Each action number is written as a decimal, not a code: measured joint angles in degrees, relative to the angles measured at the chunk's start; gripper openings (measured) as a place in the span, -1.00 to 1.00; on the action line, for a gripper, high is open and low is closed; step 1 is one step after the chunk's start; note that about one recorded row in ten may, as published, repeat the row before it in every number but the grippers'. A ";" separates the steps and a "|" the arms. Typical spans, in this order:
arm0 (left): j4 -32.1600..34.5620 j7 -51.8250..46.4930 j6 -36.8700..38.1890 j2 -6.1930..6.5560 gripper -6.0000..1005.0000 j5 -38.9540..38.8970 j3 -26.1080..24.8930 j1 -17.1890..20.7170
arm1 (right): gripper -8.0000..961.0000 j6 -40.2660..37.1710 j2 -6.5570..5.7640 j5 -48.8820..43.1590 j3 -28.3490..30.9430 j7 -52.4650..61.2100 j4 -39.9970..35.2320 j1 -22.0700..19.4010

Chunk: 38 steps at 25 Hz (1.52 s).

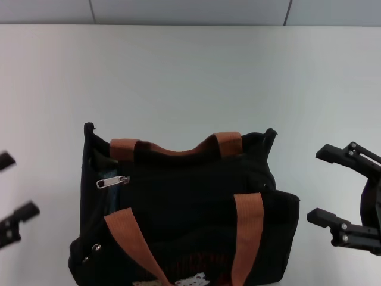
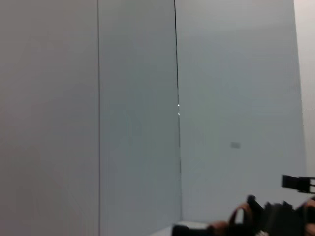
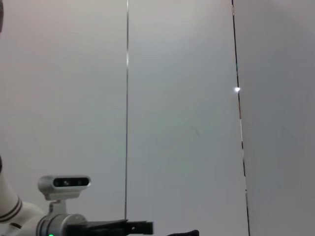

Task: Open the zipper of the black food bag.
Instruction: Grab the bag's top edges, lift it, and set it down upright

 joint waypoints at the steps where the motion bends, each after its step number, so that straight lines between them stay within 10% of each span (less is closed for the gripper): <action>1: 0.03 -0.06 0.01 0.06 0.53 0.13 0.45 0.42 | 0.78 0.25 0.00 0.00 0.04 0.15 0.00 0.13; 12: 0.20 -3.42 0.09 1.91 0.51 1.26 12.32 1.45 | 0.78 0.34 -0.09 0.00 0.15 0.44 0.00 0.17; 21: -0.70 -1.76 -0.69 -2.27 0.49 6.17 9.98 -2.89 | 0.78 0.33 0.00 0.00 0.14 0.44 0.00 0.08; 29: -2.49 1.63 -0.97 -2.89 0.48 7.04 9.15 -4.39 | 0.78 0.22 0.03 0.39 0.27 0.30 0.00 -0.25; 38: -2.54 2.93 -1.40 -3.71 -0.14 7.08 8.42 -4.80 | 0.78 -0.03 0.00 0.51 1.06 0.07 0.00 -0.60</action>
